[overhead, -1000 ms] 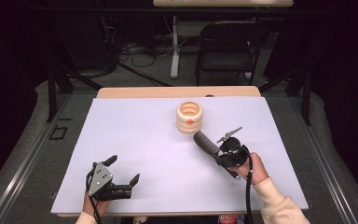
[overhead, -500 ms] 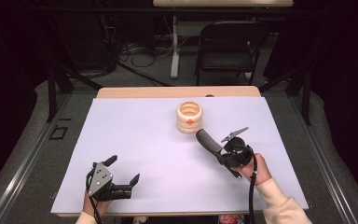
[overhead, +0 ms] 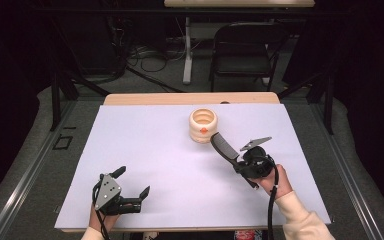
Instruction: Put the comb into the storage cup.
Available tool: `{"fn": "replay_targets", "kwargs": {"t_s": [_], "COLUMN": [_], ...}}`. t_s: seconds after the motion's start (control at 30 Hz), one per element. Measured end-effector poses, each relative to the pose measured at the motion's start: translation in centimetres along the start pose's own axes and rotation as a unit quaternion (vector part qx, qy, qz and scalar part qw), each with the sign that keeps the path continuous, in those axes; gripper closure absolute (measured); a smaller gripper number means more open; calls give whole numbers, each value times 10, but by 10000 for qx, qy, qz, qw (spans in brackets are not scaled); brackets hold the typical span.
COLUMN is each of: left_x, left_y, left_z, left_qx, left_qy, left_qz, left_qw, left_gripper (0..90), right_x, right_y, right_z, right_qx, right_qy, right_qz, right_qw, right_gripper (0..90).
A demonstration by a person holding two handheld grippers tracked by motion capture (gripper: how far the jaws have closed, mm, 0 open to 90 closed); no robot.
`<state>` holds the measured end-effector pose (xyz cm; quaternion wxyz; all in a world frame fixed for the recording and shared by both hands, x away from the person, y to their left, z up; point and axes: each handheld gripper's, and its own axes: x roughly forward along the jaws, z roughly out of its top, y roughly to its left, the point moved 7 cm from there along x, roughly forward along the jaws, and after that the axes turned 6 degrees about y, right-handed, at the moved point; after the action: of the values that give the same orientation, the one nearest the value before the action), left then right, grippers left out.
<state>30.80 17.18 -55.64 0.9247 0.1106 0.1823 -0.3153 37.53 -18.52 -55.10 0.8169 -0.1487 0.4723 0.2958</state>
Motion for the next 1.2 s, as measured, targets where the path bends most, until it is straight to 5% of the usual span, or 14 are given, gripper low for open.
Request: {"fn": "replay_targets", "kwargs": {"t_s": [1.2], "left_x": [0], "left_y": [-1], "left_z": [1], "left_qx": [44], "left_qy": [-13], "left_qz": [-27], "left_qw": [10000], "left_gripper": [2], "right_x": [-8], "right_y": [2], "right_z": [9], "right_qx": [-95], "right_qy": [-666], "right_qz": [-126], "right_qw": [9977], "right_gripper": [724]}}
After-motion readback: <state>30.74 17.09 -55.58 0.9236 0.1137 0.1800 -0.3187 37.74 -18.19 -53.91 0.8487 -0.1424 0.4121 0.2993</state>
